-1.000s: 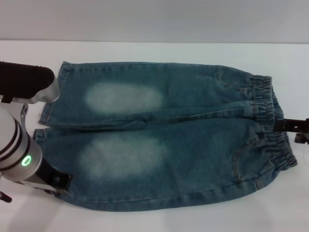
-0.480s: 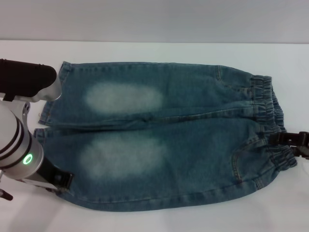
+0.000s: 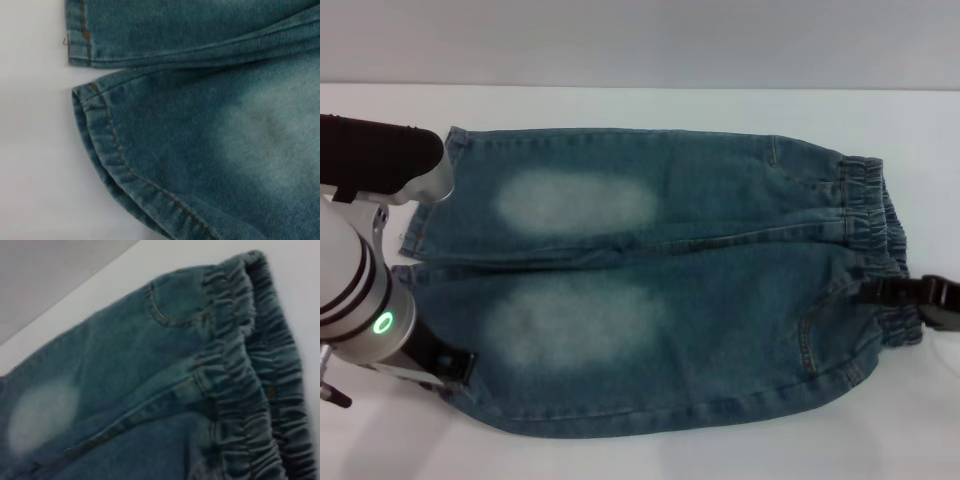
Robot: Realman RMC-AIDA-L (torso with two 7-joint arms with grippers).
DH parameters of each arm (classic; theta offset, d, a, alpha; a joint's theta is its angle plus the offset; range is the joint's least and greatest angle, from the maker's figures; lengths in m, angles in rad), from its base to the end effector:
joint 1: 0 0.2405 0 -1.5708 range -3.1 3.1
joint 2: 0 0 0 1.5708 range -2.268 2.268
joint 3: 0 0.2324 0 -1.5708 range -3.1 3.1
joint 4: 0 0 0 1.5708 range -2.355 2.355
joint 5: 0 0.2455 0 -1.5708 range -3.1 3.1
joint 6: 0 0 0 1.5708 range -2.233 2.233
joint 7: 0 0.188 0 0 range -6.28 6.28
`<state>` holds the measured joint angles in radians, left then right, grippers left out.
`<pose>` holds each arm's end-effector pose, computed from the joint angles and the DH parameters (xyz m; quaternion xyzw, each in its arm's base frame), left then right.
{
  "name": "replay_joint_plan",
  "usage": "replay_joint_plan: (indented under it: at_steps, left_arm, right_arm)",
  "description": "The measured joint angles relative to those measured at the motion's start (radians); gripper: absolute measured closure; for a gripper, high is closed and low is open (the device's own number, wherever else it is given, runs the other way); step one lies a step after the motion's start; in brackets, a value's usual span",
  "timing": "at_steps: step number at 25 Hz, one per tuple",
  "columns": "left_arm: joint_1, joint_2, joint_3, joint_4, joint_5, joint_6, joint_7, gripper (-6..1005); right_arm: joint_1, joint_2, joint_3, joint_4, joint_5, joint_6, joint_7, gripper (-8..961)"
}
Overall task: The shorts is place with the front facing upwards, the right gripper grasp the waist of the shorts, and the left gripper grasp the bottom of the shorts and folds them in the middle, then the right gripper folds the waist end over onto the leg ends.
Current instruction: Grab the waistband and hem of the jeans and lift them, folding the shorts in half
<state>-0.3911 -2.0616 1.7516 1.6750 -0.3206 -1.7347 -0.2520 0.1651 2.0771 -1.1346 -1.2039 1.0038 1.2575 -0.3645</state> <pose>-0.1878 0.3129 -0.0285 -0.7422 -0.5498 0.2504 0.2901 0.3091 0.3447 0.0039 -0.6813 0.6906 0.1286 0.2056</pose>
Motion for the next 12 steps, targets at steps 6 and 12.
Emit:
replay_joint_plan:
  at_steps: [6,12]
  left_arm:
    - [-0.003,-0.001,0.001,-0.003,0.000,0.002,0.000,900]
    - [-0.006,-0.001,0.000,-0.006,-0.001,0.004,0.001,900]
  right_arm:
    - [-0.014,-0.001,-0.004,-0.035,0.029,0.006,-0.005,188]
    - [0.000,-0.003,-0.008,-0.011,0.033,0.011,-0.049,311]
